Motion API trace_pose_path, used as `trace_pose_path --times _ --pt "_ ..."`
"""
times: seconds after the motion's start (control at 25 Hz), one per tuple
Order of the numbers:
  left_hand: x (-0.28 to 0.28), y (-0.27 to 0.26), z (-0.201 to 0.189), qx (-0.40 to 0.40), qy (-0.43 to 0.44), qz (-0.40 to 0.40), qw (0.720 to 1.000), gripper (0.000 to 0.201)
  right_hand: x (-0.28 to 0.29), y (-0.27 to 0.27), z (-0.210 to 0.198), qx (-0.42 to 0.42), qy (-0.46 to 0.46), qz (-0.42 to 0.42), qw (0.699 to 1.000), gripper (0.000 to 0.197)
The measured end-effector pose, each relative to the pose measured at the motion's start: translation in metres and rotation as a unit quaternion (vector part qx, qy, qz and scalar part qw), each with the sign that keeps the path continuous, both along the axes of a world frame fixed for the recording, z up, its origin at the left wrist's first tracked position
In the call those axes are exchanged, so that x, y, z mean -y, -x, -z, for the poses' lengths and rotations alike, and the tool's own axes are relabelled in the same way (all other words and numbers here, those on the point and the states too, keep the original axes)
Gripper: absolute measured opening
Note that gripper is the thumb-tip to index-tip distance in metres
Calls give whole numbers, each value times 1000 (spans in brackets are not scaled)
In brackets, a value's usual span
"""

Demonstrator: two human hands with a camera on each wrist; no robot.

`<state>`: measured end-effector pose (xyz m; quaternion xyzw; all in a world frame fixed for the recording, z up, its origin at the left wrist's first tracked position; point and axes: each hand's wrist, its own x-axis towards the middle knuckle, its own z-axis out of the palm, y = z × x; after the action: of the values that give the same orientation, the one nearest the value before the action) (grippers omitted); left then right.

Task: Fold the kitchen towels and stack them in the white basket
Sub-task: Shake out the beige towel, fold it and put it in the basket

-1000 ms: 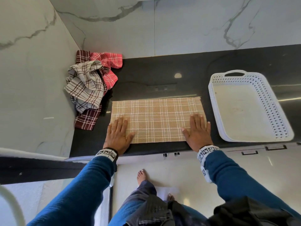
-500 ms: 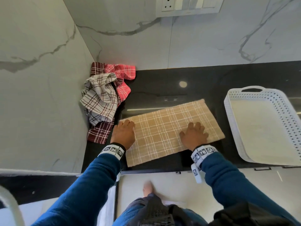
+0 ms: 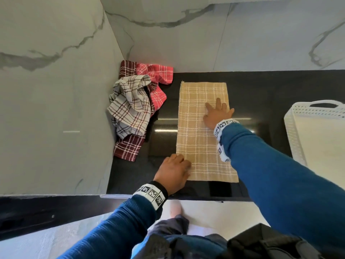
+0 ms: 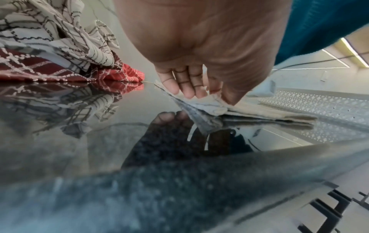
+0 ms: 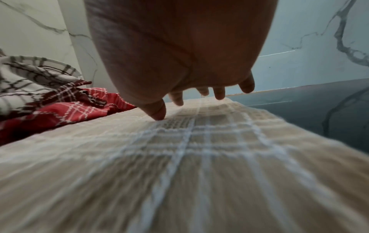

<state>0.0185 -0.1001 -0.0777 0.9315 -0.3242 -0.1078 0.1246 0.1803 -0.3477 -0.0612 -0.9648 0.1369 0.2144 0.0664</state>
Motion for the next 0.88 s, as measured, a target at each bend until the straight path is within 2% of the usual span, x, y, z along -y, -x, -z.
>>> trace_pose_path --times 0.08,0.2,0.28,0.36,0.48,0.56,0.64,0.76,0.88 --pt "-1 2 -1 -1 12 -28 1000 37 3 34 4 55 0 6 998 71" --pt "-4 18 0 -3 54 -93 994 40 8 116 6 74 -36 8 997 71" --pt "-2 36 5 -4 69 -121 990 39 7 179 7 103 -62 -9 993 59" --pt "2 58 10 0 74 -127 989 41 7 243 10 153 -68 -52 985 45" --pt "8 97 18 13 57 -108 992 56 22 311 22 171 -83 -113 975 53" --pt "14 120 21 24 34 -103 994 58 38 332 27 172 -79 -141 972 59" --pt "20 129 20 37 51 -122 991 43 47 337 30 187 -70 -155 968 57" --pt "23 135 12 62 98 -123 986 18 55 339 28 198 -84 -151 965 43" --pt "16 146 3 62 131 -142 979 12 59 350 20 215 -135 -126 959 26"
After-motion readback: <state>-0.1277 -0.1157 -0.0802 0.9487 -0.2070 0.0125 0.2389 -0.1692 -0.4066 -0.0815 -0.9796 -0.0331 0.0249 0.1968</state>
